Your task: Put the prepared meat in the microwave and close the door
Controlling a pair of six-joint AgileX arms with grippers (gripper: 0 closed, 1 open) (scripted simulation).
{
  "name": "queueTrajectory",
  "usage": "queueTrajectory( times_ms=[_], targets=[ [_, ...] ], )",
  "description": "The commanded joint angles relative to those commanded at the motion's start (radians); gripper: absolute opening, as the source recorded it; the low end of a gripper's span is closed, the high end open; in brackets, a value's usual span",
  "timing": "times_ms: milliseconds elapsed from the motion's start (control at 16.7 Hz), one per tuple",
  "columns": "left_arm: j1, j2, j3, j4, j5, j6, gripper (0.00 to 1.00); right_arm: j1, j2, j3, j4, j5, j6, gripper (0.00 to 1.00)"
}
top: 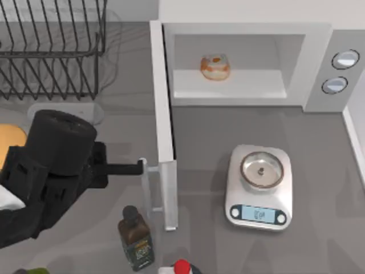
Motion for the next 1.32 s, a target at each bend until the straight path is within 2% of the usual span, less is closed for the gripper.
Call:
queueTrajectory(
  times_ms=[180, 660, 1080, 1320],
  targets=[
    [-0.039, 0.040, 0.035, -0.009, -0.032, -0.035, 0.00, 0.000, 0.000, 0.000, 0.000, 0.000, 0.000, 1.00],
    [-0.289, 0.309, 0.252, -0.049, -0.199, -0.231, 0.00, 0.000, 0.000, 0.000, 0.000, 0.000, 0.000, 1.00],
    [-0.303, 0.331, 0.274, -0.060, -0.212, -0.250, 0.00, 0.000, 0.000, 0.000, 0.000, 0.000, 0.000, 1.00],
    [-0.373, 0.469, 0.413, -0.122, -0.255, -0.313, 0.00, 0.000, 0.000, 0.000, 0.000, 0.000, 0.000, 1.00]
  ],
)
